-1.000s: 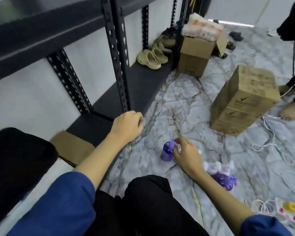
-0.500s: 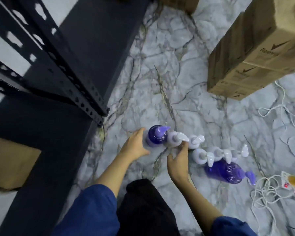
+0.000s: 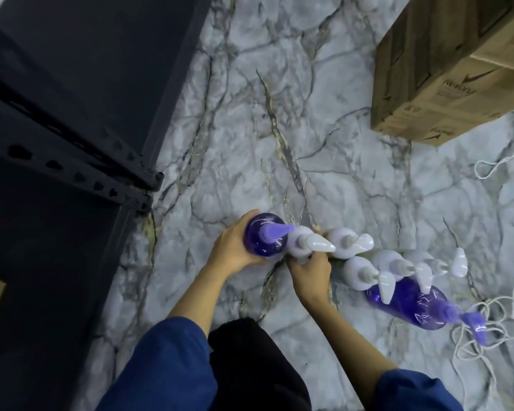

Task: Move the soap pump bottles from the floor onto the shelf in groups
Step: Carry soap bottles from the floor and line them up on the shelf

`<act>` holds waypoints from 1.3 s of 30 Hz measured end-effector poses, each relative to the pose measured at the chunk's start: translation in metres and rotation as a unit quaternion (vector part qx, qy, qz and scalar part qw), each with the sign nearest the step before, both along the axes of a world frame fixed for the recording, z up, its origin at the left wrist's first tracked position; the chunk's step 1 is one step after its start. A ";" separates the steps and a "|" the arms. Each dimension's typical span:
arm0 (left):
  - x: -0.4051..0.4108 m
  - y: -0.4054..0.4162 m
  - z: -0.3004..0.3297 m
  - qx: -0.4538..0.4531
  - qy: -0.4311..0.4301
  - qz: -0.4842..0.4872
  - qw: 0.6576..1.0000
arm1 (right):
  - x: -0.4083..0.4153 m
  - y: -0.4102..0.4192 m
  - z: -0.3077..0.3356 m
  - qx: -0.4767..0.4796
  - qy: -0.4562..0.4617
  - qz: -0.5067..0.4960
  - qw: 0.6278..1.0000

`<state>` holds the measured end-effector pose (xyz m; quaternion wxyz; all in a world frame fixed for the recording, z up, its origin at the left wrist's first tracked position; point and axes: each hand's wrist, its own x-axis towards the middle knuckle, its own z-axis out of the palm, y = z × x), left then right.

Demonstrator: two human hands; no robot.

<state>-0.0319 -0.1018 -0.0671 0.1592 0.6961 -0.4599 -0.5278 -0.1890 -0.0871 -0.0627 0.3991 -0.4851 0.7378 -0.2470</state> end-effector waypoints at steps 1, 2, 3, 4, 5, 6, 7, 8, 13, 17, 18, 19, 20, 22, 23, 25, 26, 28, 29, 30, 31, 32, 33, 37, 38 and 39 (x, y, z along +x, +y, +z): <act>0.000 0.001 -0.003 0.002 0.005 0.004 1.000 | -0.002 0.000 -0.005 0.024 -0.002 0.004 1.000; 0.000 0.002 -0.005 -0.001 0.010 0.007 1.000 | -0.004 0.000 -0.009 0.045 -0.006 0.001 0.999; -0.001 0.002 -0.006 -0.007 0.015 0.010 1.000 | -0.006 0.000 -0.013 0.058 -0.014 -0.004 0.998; -0.002 0.002 -0.007 -0.015 0.021 0.017 1.000 | -0.007 0.000 -0.015 0.062 -0.024 -0.009 0.998; -0.003 0.001 -0.007 -0.023 0.026 0.023 0.999 | -0.007 -0.001 -0.016 0.063 -0.033 -0.015 0.997; -0.003 0.001 -0.007 -0.027 0.030 0.024 0.999 | -0.007 -0.002 -0.017 0.067 -0.040 -0.021 0.997; -0.003 0.000 -0.006 -0.030 0.035 0.021 0.999 | -0.007 -0.002 -0.017 0.070 -0.049 -0.027 0.996; -0.003 0.000 -0.006 -0.031 0.042 0.023 0.998 | -0.008 -0.002 -0.018 0.075 -0.061 -0.035 0.995; 0.005 0.004 0.001 -0.026 0.111 0.069 0.991 | -0.010 0.001 -0.003 0.052 -0.169 -0.039 0.984; 0.010 0.000 0.037 -0.056 0.165 0.119 0.978 | 0.000 -0.002 0.031 0.017 -0.254 -0.042 0.966; 0.010 -0.001 0.048 -0.069 0.174 0.136 0.973 | 0.005 -0.005 0.042 0.011 -0.277 -0.045 0.960; 0.011 -0.002 0.060 -0.083 0.178 0.150 0.969 | 0.010 -0.009 0.053 0.003 -0.295 -0.043 0.954; 0.012 -0.003 0.072 -0.098 0.180 0.161 0.965 | 0.015 -0.012 0.065 -0.007 -0.304 -0.038 0.952; 0.015 -0.004 0.100 -0.132 0.180 0.170 0.960 | 0.023 -0.020 0.088 -0.030 -0.304 -0.027 0.952; 0.016 -0.004 0.114 -0.148 0.177 0.171 0.958 | 0.025 -0.024 0.100 -0.043 -0.303 -0.022 0.952; 0.020 -0.005 0.146 -0.179 0.169 0.176 0.953 | 0.029 -0.030 0.126 -0.070 -0.302 -0.007 0.951; 0.022 -0.005 0.162 -0.194 0.169 0.177 0.950 | 0.031 -0.033 0.140 -0.086 -0.301 -0.001 0.950; 0.026 -0.005 0.195 -0.227 0.167 0.174 0.944 | 0.034 -0.036 0.170 -0.115 -0.300 0.010 0.947; 0.028 -0.004 0.212 -0.242 0.166 0.171 0.940 | 0.035 -0.037 0.184 -0.128 -0.300 0.017 0.945; 0.030 -0.003 0.228 -0.261 0.168 0.170 0.935 | 0.037 -0.037 0.199 -0.138 -0.301 0.024 0.943; 0.031 -0.002 0.245 -0.280 0.171 0.169 0.929 | 0.038 -0.038 0.213 -0.148 -0.304 0.032 0.941; 0.031 0.000 0.261 -0.298 0.175 0.170 0.923 | 0.039 -0.038 0.227 -0.160 -0.305 0.040 0.938; 0.032 0.001 0.277 -0.314 0.179 0.173 0.916 | 0.040 -0.038 0.242 -0.175 -0.305 0.048 0.935; 0.037 0.009 0.347 -0.378 0.175 0.169 0.893 | 0.045 -0.037 0.309 -0.246 -0.302 0.076 0.918; 0.038 0.012 0.365 -0.395 0.172 0.171 0.886 | 0.047 -0.037 0.326 -0.265 -0.300 0.085 0.913; 0.038 0.016 0.383 -0.413 0.169 0.175 0.878 | 0.048 -0.037 0.344 -0.283 -0.301 0.094 0.906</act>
